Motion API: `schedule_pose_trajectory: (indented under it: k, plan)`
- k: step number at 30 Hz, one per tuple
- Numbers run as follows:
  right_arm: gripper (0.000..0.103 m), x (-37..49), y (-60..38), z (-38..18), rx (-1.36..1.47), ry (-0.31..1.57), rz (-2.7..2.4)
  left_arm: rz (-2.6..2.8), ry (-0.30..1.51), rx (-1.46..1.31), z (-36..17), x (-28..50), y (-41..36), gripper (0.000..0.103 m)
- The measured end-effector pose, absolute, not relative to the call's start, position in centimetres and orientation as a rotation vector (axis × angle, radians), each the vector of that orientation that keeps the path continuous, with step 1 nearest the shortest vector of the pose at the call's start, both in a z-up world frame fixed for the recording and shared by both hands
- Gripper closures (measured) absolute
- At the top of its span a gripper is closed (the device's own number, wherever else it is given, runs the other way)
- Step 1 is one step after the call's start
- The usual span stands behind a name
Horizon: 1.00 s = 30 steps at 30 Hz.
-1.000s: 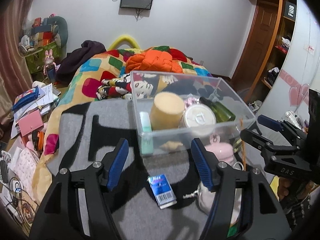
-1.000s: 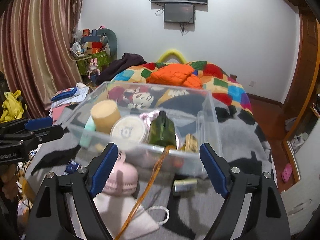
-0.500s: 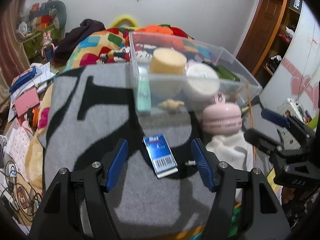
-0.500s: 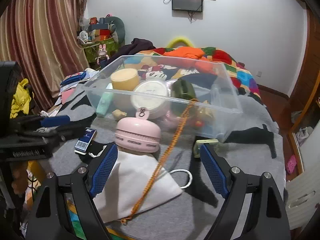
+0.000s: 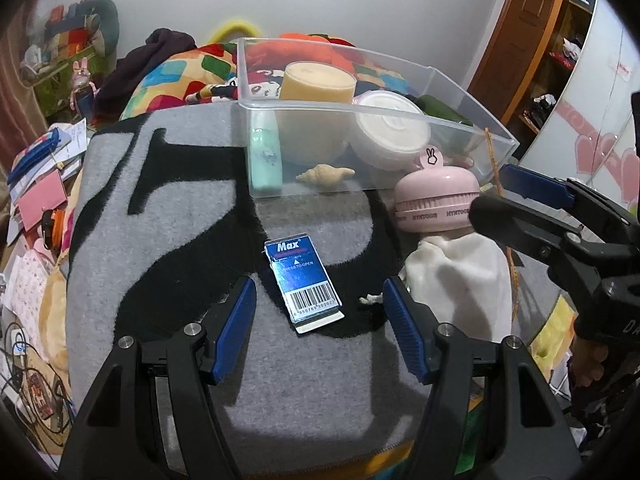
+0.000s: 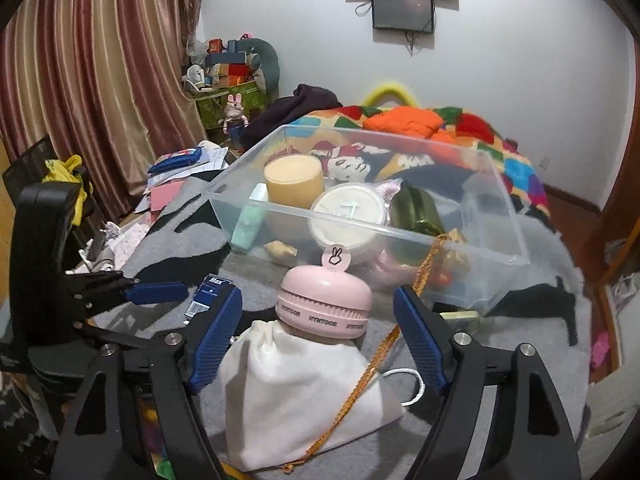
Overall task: Organize objects
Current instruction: 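Withdraw the left tool toward the blue Max card while the right tool moves to the pink device, then grasp the blue Max card with the left tool while the right tool grasps the pink device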
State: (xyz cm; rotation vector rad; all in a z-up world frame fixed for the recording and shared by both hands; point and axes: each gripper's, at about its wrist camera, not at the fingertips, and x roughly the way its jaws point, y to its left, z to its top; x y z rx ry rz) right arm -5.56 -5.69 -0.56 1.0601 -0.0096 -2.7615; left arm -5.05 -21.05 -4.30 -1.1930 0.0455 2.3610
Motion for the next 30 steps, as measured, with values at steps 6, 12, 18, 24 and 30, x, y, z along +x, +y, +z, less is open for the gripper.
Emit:
schedule_pose_trajectory:
  k: [6,12,18,24,30]
  plan:
    - [0.035,-6.6,-6.1,-1.3,1.100,-0.029,-2.717,2.361,0.012,-1.201,-4.2,-5.5,-21.1,0.038]
    - [0.035,-7.6,-6.2,-2.0,1.155,-0.012,-2.720,2.392,-0.003,-1.196,-4.1,-5.9,-21.2,0.049]
    - [0.034,-8.6,-6.2,-2.8,1.201,-0.003,-2.720,2.404,0.045,-1.180,-4.2,-5.6,-20.5,0.051]
    - [0.035,-9.4,-5.6,-4.0,1.256,-0.056,-2.686,2.436,0.102,-1.158,-4.4,-5.4,-20.0,0.060]
    - [0.041,-9.5,-5.3,-4.2,1.248,-0.085,-2.682,2.429,0.106,-1.151,-4.2,-4.9,-20.5,0.074]
